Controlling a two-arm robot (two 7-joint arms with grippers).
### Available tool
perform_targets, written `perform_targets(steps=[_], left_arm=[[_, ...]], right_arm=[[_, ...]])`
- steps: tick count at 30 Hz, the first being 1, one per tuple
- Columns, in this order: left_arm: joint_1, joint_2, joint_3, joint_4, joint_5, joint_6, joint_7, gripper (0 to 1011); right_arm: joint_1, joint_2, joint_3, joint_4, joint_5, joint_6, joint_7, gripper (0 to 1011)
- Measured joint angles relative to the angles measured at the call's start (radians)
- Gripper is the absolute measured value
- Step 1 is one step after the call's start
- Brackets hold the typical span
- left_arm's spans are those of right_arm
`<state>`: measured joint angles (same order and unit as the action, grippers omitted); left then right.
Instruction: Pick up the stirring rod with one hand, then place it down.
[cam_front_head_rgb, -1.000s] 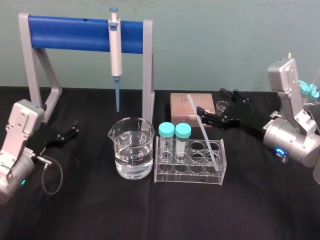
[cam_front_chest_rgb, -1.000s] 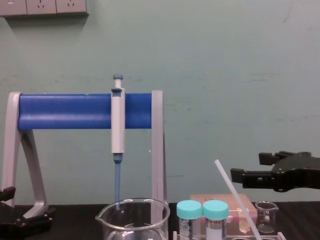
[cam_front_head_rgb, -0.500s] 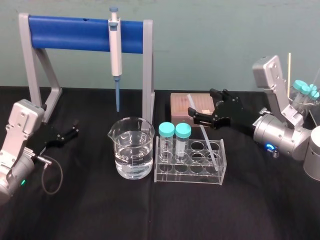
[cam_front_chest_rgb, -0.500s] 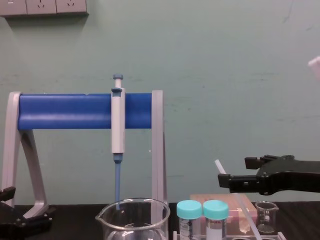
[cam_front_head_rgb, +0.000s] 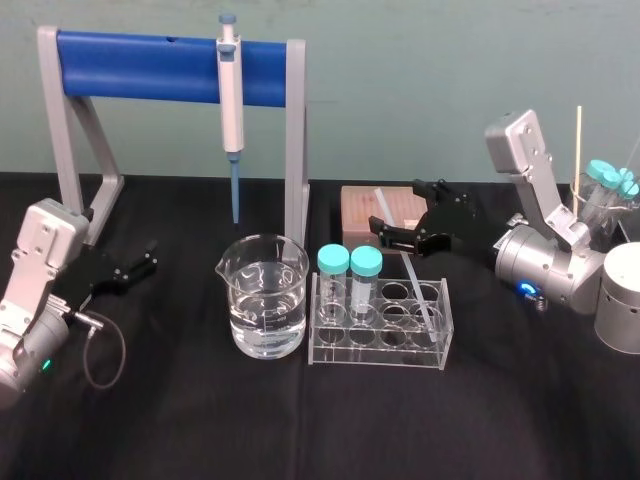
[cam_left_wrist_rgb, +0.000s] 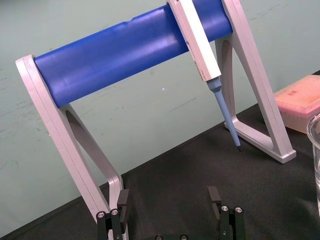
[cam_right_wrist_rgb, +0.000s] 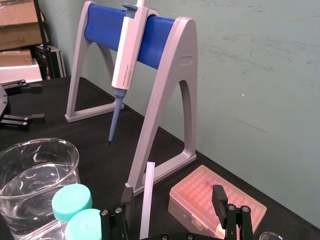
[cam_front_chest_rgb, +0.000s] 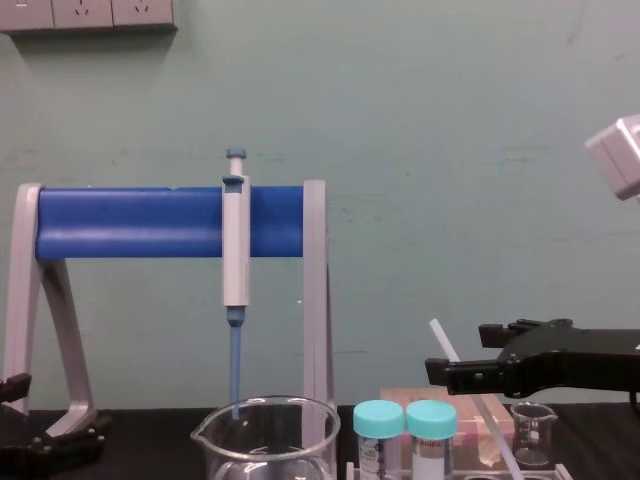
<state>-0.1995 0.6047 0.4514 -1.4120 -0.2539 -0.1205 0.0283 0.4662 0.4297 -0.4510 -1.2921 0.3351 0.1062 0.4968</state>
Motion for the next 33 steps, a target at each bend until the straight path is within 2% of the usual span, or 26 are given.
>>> perform_targets(steps=[10,20,30,31,33], left_arm=[[0.000,0.000,0.000,0.000,0.000,0.000,0.000,1000],[0.000,0.000,0.000,0.000,0.000,0.000,0.000,1001],[0.000,0.000,0.000,0.000,0.000,0.000,0.000,1000],[0.000,0.000,0.000,0.000,0.000,0.000,0.000,1000],[0.000,0.000,0.000,0.000,0.000,0.000,0.000,1000]], right_arm=[[0.017,-0.019,-0.004,0.022,-0.019,-0.001,0.001,1003],[0.016,-0.018,-0.003,0.021,-0.017,-0.002,0.001,997],[0.015,-0.017,-0.002,0.020,-0.014,-0.002,0.001,788],[0.015,-0.017,-0.002,0.019,-0.014,-0.002,0.001,724],[0.015,-0.017,-0.002,0.019,-0.014,-0.002,0.001,686]])
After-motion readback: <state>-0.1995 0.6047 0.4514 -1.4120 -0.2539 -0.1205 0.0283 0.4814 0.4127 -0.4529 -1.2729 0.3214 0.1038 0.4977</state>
